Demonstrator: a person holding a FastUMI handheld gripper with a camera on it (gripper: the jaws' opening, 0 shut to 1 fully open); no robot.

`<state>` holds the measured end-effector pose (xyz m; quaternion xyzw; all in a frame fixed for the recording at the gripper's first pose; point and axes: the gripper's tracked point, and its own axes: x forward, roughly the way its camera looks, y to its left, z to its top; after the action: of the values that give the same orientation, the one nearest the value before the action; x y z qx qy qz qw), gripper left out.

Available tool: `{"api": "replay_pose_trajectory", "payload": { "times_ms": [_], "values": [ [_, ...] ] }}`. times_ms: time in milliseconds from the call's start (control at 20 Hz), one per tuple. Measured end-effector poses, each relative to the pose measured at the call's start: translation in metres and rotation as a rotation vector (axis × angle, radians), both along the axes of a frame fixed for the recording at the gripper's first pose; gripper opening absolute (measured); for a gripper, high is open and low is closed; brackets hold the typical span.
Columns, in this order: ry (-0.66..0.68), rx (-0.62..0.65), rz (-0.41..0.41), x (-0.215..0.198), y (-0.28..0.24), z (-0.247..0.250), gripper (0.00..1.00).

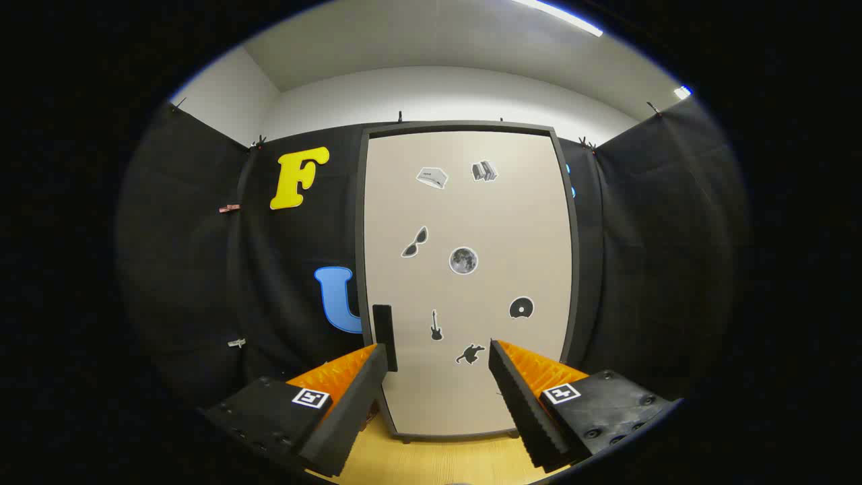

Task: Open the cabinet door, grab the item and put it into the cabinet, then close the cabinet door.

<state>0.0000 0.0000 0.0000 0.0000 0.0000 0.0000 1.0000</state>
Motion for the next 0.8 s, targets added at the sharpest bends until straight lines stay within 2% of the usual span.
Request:
{"api": "replay_pose_trajectory", "payload": {
  "times_ms": [500,800],
  "values": [
    [-0.026,0.021,0.019,-0.0021,0.0081,0.0081,0.99],
    [-0.026,0.006,0.004,0.0001,0.0073,0.0050,0.99]
  ]
}}
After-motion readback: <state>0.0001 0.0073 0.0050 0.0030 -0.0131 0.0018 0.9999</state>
